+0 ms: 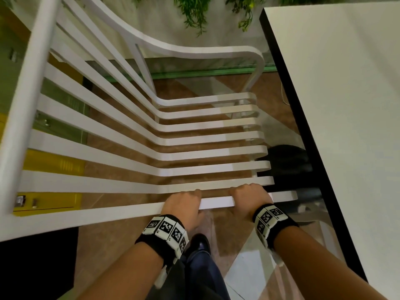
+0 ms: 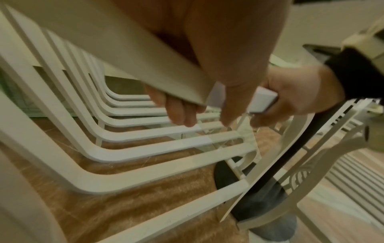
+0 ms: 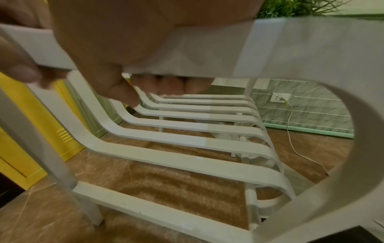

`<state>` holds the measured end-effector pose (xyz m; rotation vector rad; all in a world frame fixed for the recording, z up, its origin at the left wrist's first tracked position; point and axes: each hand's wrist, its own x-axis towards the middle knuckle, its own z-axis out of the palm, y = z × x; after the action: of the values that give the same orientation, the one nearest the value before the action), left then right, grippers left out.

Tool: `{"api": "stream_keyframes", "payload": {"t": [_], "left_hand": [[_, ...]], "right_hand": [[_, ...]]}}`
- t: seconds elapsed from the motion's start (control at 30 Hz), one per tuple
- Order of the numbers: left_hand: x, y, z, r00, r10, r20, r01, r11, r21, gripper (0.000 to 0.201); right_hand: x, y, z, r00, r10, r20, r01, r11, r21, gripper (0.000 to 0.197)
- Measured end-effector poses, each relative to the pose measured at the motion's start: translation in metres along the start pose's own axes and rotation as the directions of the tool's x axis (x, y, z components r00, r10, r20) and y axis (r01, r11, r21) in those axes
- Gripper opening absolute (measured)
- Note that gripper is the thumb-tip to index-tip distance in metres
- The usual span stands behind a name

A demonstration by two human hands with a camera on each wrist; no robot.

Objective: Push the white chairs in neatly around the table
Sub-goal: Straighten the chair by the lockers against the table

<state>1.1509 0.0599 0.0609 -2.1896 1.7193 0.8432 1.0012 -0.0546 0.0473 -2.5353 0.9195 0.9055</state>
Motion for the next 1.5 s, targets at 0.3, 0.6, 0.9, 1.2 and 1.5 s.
{"api": "stream_keyframes", "payload": {"t": [0.3,0.6,0.9,1.2,1.5], "left_hand": [[-0.065,-0.024,-0.085,0.881,-0.136,-0.452,0.018,0.966,-0.256,0.055],[-0.134,-0.086,-0.155,0.607,-0.415,-0.678,0.348,0.906,-0.243,0.044],[-0.158,-0.138,-0.141,0.605,-0.641,-0.473,0.404,0.758,-0.512,0.058],[-0.146,-0.118,-0.136,0.558,-0.676,-0.481,0.371,0.722,-0.584,0.052],[-0.133,-0.07,-0.133,0.53,-0.659,-0.534,0.368,0.746,-0.554,0.051]], "right_hand": [[-0.017,-0.049,-0.01,0.992,-0.042,-0.117,0.06,0.986,0.154,0.051],[-0.006,-0.135,-0.039,0.961,-0.228,-0.159,0.26,0.938,0.23,0.063],[0.018,-0.164,-0.034,0.974,-0.219,-0.053,0.226,0.948,0.223,0.041],[0.016,-0.143,-0.03,0.973,-0.222,-0.065,0.231,0.946,0.228,0.032],[-0.001,-0.098,-0.029,0.978,-0.201,-0.046,0.206,0.95,0.234,0.04]]}}
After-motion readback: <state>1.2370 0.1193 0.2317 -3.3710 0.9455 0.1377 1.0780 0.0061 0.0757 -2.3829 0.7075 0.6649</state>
